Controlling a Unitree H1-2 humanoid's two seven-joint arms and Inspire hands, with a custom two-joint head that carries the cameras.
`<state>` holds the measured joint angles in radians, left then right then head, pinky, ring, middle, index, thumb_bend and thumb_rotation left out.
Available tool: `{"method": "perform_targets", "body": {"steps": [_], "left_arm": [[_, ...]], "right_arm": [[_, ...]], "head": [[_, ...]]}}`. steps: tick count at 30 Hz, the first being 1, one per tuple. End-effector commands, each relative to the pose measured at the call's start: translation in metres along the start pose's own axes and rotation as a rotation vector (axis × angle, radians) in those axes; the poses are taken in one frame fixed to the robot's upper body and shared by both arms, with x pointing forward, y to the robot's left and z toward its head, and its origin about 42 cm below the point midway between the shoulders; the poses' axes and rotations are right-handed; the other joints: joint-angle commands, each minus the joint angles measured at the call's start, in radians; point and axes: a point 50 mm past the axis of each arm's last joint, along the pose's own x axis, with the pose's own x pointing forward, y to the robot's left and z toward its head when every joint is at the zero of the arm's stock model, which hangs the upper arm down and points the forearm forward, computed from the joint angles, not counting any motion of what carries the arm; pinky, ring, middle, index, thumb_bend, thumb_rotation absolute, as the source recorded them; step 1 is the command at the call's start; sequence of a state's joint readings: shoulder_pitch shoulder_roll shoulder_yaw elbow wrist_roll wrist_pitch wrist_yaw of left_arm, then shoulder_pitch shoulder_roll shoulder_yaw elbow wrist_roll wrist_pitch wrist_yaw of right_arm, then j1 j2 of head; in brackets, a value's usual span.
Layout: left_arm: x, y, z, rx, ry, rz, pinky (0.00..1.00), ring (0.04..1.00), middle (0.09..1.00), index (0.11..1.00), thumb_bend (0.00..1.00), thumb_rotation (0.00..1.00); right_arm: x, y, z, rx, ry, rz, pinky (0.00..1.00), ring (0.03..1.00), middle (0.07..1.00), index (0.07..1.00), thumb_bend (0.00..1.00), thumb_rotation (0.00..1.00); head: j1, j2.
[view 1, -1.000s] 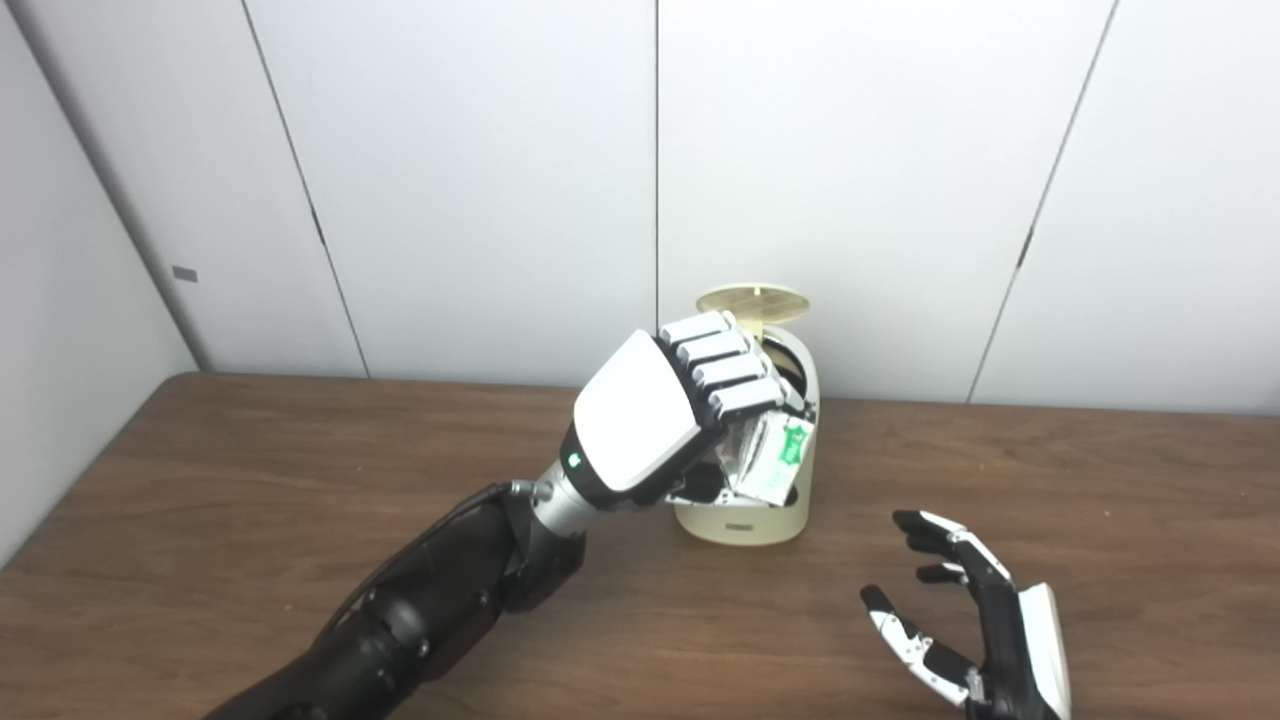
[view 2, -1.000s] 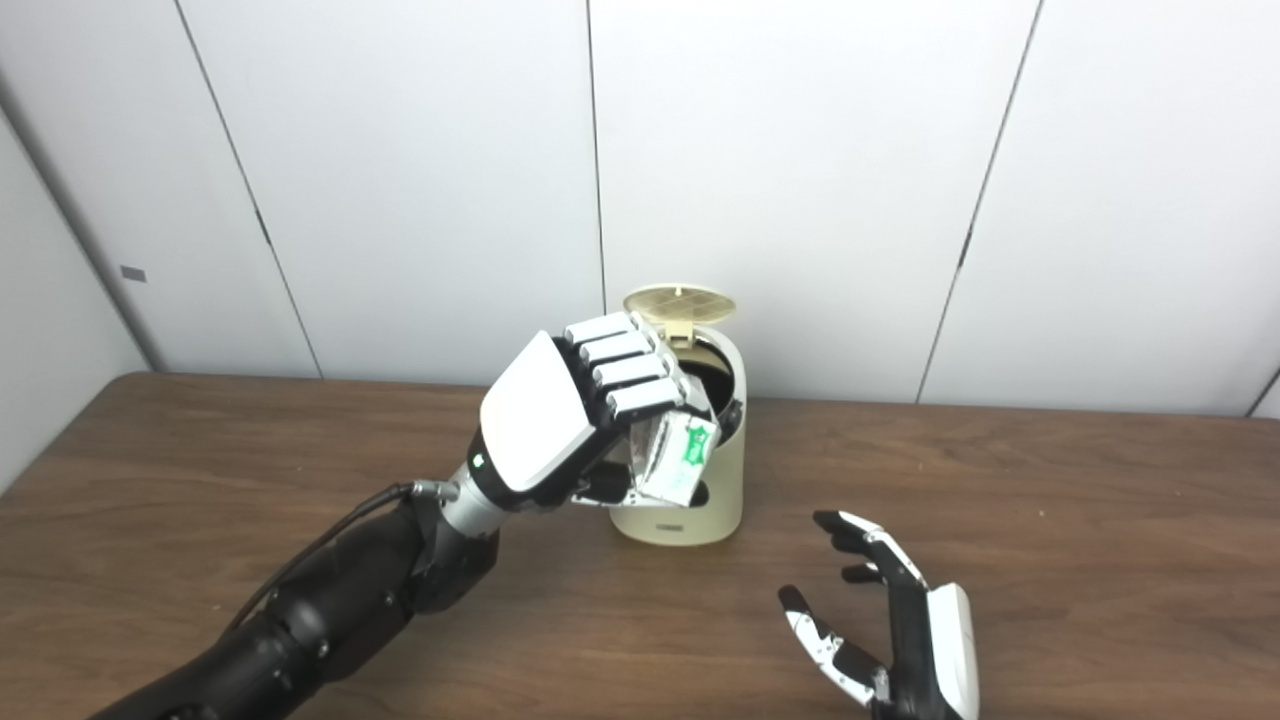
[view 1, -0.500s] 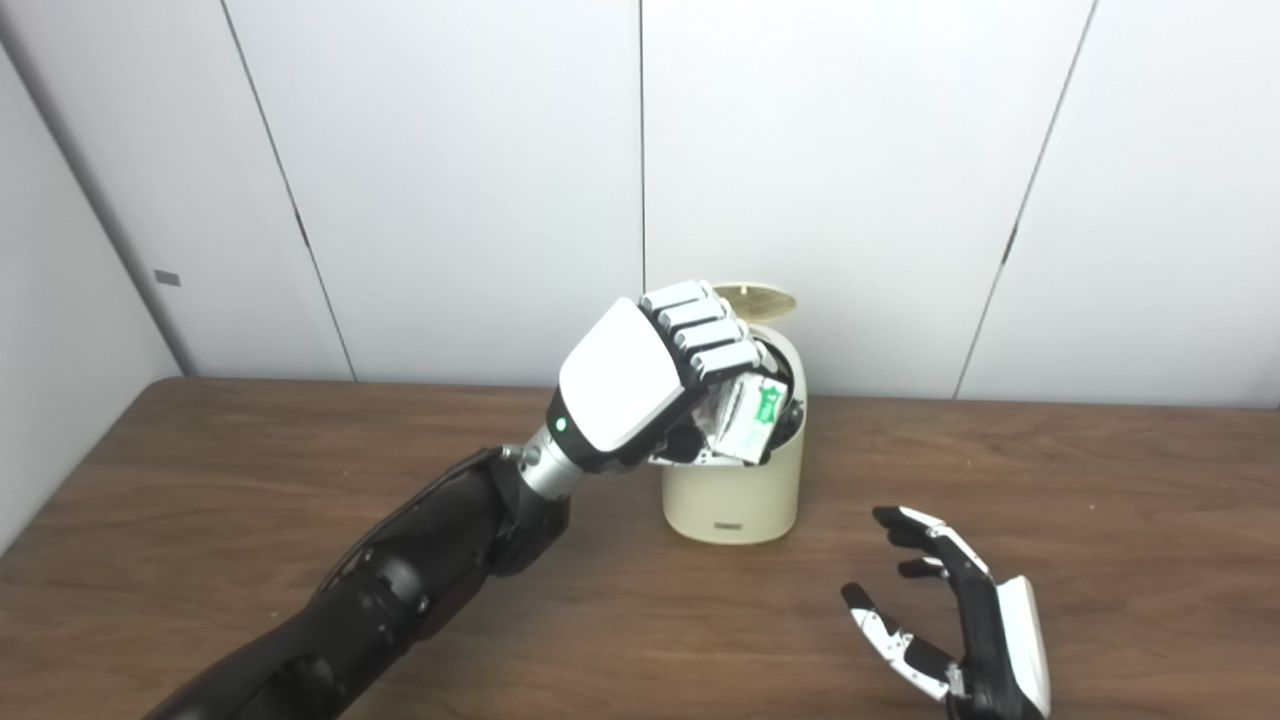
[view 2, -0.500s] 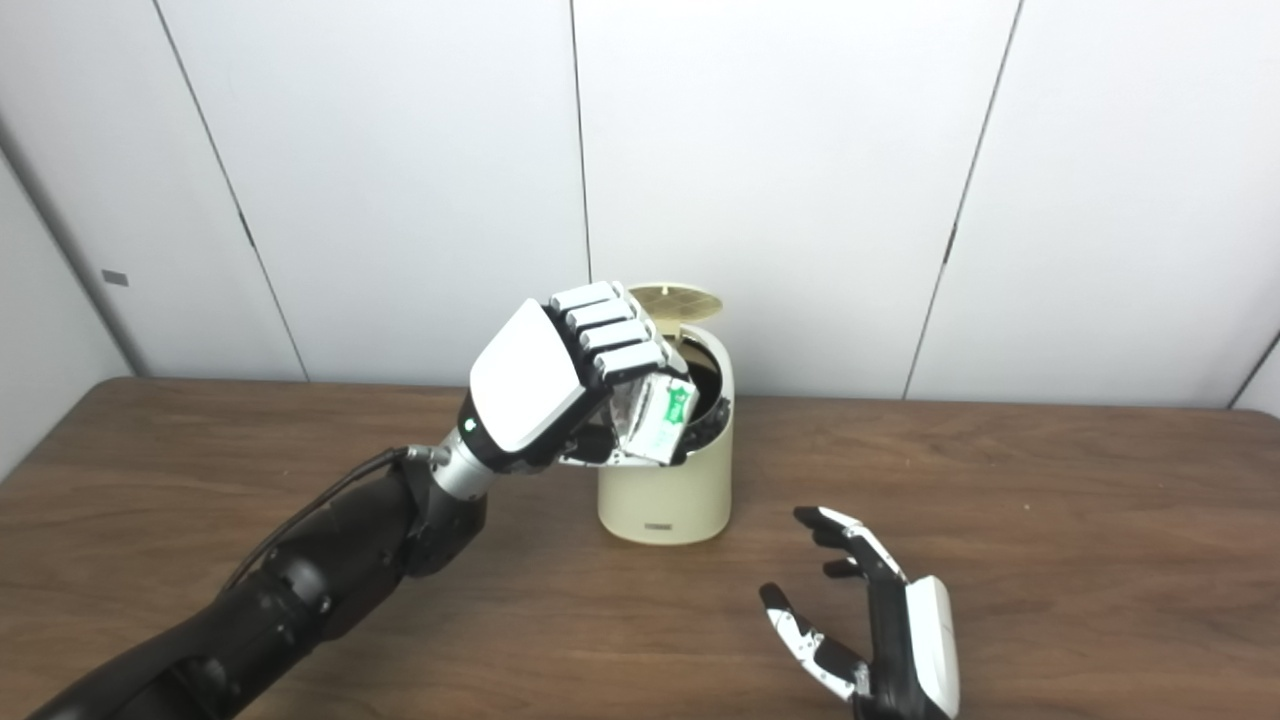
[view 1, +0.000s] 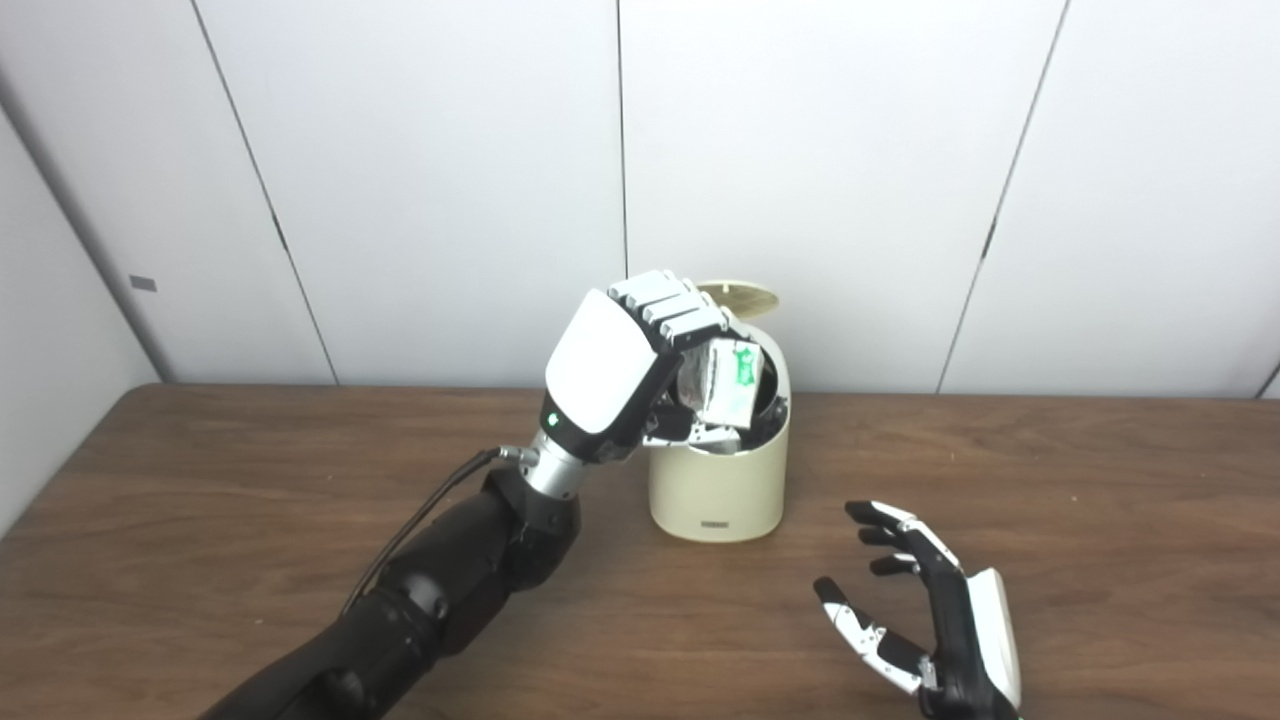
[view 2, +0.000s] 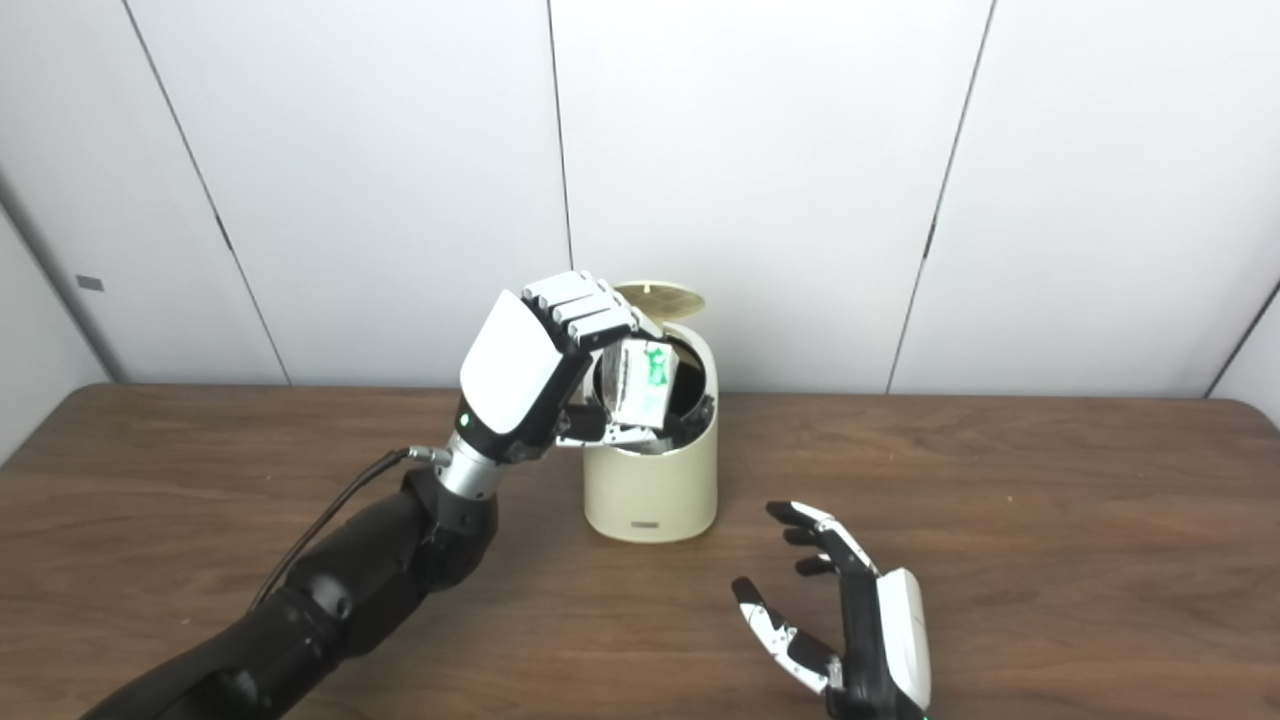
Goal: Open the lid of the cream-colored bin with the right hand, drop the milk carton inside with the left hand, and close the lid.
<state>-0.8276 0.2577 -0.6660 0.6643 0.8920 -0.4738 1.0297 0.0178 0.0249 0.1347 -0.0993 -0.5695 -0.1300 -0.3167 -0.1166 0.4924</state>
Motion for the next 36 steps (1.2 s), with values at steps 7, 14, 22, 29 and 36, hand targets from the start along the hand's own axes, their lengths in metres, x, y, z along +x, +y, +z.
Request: {"method": "perform_targets", "body": {"steps": [7, 14, 22, 29, 36], "left_arm": [[0.027, -0.001, 0.005, -0.041, 0.003, 0.082, 0.48, 0.480, 0.462, 0.484, 0.51, 0.00], [0.027, -0.008, 0.007, -0.047, 0.001, 0.075, 0.48, 0.486, 0.458, 0.485, 0.50, 0.00], [0.024, -0.013, 0.005, -0.040, 0.005, 0.060, 0.46, 0.487, 0.453, 0.488, 0.50, 0.00], [0.020, -0.014, -0.001, -0.026, 0.007, 0.039, 0.46, 0.484, 0.453, 0.489, 0.50, 0.00], [0.011, -0.013, -0.012, -0.008, 0.050, -0.002, 0.47, 0.492, 0.454, 0.481, 0.50, 0.00]], "right_arm": [[-0.009, 0.015, -0.001, 0.010, 0.018, 0.005, 0.59, 0.704, 0.735, 0.714, 0.27, 0.11], [-0.009, 0.020, 0.002, 0.006, 0.021, 0.006, 0.59, 0.711, 0.740, 0.716, 0.26, 0.11], [-0.009, 0.023, 0.003, 0.013, 0.013, 0.000, 0.58, 0.707, 0.735, 0.711, 0.27, 0.10], [-0.011, 0.024, 0.006, 0.012, 0.017, 0.002, 0.59, 0.710, 0.735, 0.713, 0.28, 0.09], [-0.012, 0.025, 0.006, 0.024, 0.018, 0.003, 0.60, 0.712, 0.736, 0.715, 0.28, 0.07]], "head": [[-0.014, 0.001], [-0.025, 0.005], [-0.037, 0.008], [-0.045, 0.012], [-0.050, 0.010]]}}
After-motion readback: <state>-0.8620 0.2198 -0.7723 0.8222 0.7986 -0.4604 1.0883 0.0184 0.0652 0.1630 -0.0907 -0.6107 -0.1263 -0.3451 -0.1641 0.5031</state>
